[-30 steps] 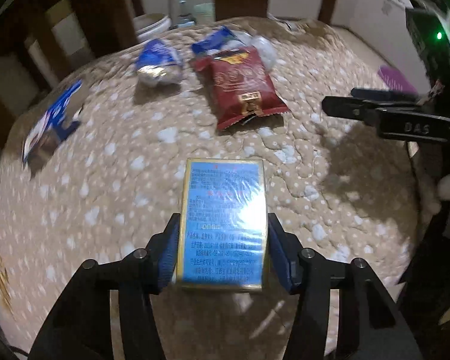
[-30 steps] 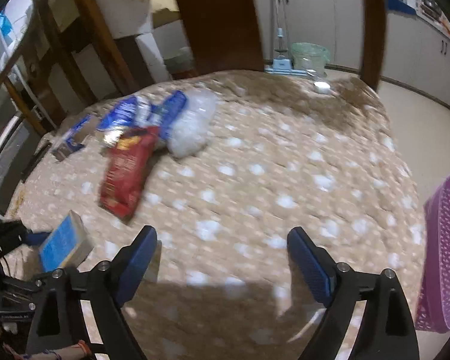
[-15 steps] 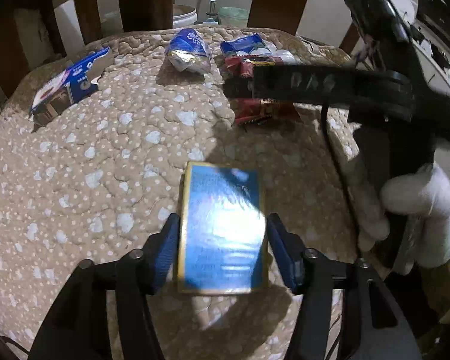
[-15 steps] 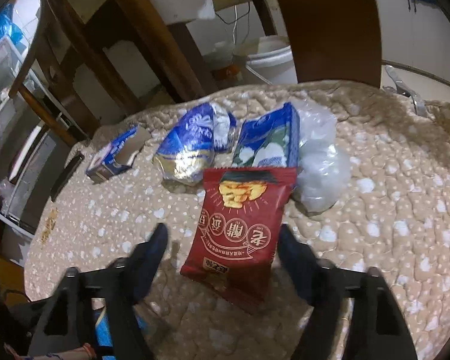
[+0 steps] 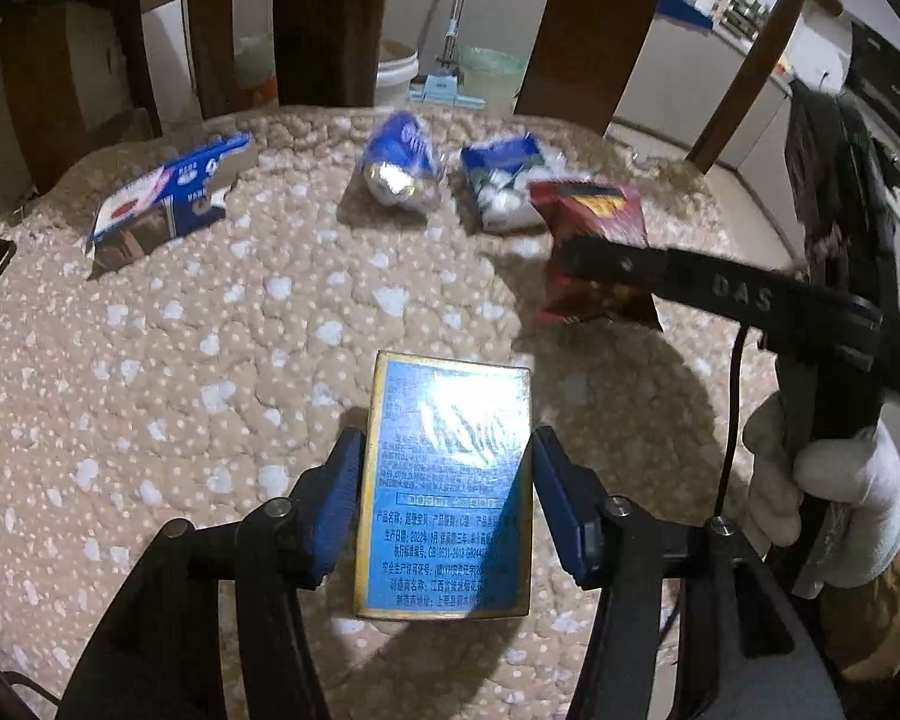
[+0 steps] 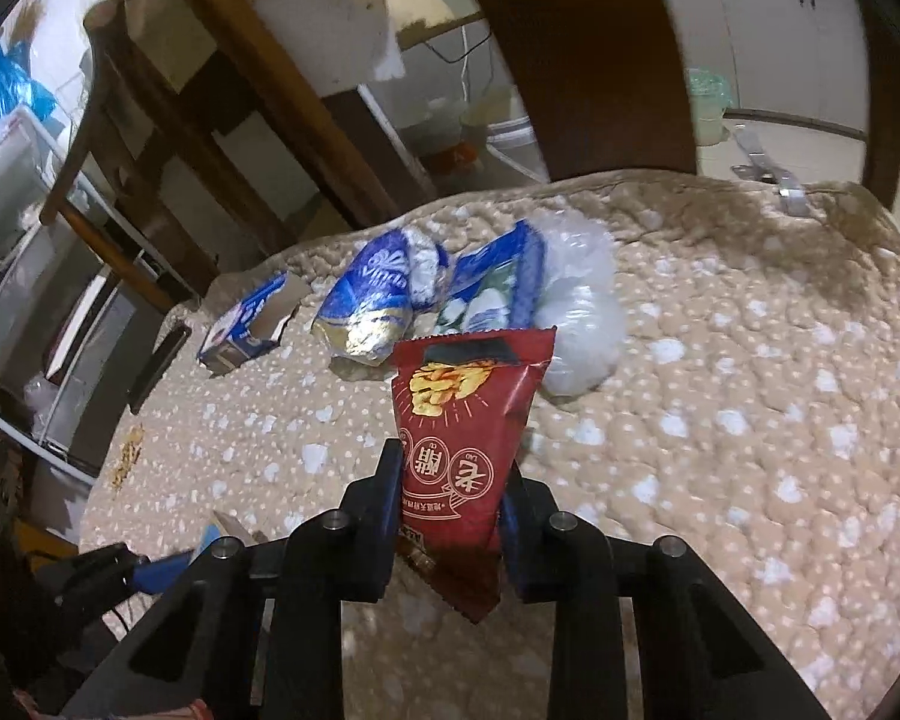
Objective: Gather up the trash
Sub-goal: 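Carry both items over the purple wastebasket and open both tools to drop them, then return both tools to the bed over the blue wrappers, then grasp the blue wrapper with the left tool while the right grasps the blue tissue pack, then carry both items over the purple wastebasket and open both tools to drop them, then return both tools to the bed toward the toothpaste box and plastic bag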
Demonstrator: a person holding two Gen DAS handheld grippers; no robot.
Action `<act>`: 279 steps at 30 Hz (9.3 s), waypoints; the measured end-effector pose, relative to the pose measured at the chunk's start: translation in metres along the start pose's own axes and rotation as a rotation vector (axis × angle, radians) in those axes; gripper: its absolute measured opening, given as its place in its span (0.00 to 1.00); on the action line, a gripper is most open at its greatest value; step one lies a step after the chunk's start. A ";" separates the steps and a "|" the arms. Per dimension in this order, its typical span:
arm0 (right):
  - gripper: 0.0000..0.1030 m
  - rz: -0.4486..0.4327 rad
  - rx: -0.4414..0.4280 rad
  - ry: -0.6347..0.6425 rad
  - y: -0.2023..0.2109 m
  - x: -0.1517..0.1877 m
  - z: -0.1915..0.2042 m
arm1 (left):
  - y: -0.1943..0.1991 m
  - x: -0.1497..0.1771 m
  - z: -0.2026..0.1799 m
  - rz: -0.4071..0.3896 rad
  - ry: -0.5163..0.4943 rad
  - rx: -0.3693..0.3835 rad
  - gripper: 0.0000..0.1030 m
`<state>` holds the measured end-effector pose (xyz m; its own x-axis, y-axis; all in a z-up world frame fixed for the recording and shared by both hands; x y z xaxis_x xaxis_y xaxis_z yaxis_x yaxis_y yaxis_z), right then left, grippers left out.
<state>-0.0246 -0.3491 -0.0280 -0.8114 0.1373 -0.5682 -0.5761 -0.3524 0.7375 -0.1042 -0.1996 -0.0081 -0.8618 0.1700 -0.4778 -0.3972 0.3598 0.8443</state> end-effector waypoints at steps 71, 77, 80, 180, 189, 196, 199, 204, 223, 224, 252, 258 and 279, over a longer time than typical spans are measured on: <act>0.75 -0.392 0.271 -0.320 0.189 0.008 -0.196 | -0.051 -0.085 -0.127 -0.040 -0.188 -0.073 0.78; 0.75 -0.284 0.255 -0.210 0.147 0.006 -0.155 | -0.049 -0.118 -0.020 -0.065 -0.046 -0.207 0.78; 0.75 -0.251 0.264 -0.180 0.132 0.008 -0.149 | -0.054 -0.138 0.008 -0.076 -0.004 -0.242 0.78; 0.52 -0.237 0.352 -0.245 0.195 0.050 -0.187 | 0.033 -0.058 -0.095 -0.066 -0.094 0.207 0.32; 0.53 -0.335 0.416 -0.392 0.240 0.065 -0.250 | -0.007 -0.075 -0.241 -0.009 -0.291 0.298 0.32; 0.53 -0.355 0.429 -0.524 0.252 0.083 -0.290 | -0.042 -0.069 -0.336 0.051 -0.406 0.350 0.32; 0.53 -0.361 0.426 -0.564 0.255 0.087 -0.300 | -0.058 -0.066 -0.370 0.078 -0.440 0.370 0.32; 0.56 -0.381 0.473 -0.623 0.263 0.094 -0.317 | -0.078 -0.064 -0.405 0.099 -0.491 0.389 0.43; 0.67 -0.365 0.522 -0.566 0.263 0.090 -0.315 | -0.026 -0.102 -0.264 -0.020 -0.231 0.295 0.72; 0.67 -0.365 0.524 -0.563 0.262 0.089 -0.315 | -0.025 -0.104 -0.255 -0.024 -0.221 0.285 0.72; 0.70 -0.216 0.373 -0.092 0.129 0.029 -0.140 | 0.056 -0.064 0.122 -0.166 0.211 -0.245 0.73; 0.70 -0.126 0.360 0.009 0.089 0.038 -0.110 | 0.026 -0.090 0.159 -0.127 0.158 -0.302 0.74; 0.76 -0.036 0.325 -0.019 0.051 0.046 -0.111 | -0.075 -0.154 0.171 0.144 0.061 0.055 0.90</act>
<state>-0.0808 -0.4641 -0.0570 -0.7899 0.1629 -0.5913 -0.6033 -0.0332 0.7968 0.1122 -0.0962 -0.0393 -0.9270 0.1679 -0.3353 -0.2514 0.3852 0.8879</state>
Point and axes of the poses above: each gripper's, at about its wrist camera, not at the fingertips, and y roughly against the way its jaws point, z to its left, x to its underside, the point moved 8 cm from there along -y, roughly the way its jaws point, and after that the axes turned 5 degrees about y, right-handed, at the moved point
